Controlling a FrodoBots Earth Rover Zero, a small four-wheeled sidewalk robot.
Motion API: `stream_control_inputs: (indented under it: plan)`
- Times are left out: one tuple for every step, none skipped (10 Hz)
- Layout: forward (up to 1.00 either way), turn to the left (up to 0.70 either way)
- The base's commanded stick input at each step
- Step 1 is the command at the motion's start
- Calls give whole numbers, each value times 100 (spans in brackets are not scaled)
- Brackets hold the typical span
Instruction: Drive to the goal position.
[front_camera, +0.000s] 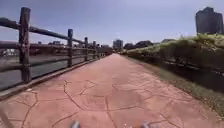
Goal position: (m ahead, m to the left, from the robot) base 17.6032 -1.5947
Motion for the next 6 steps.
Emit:
stream_control_inputs:
  plan:
    - [85,0]
    - [85,0]
    - [85,0]
    - [85,-7]
    - [85,-33]
    - [85,-34]
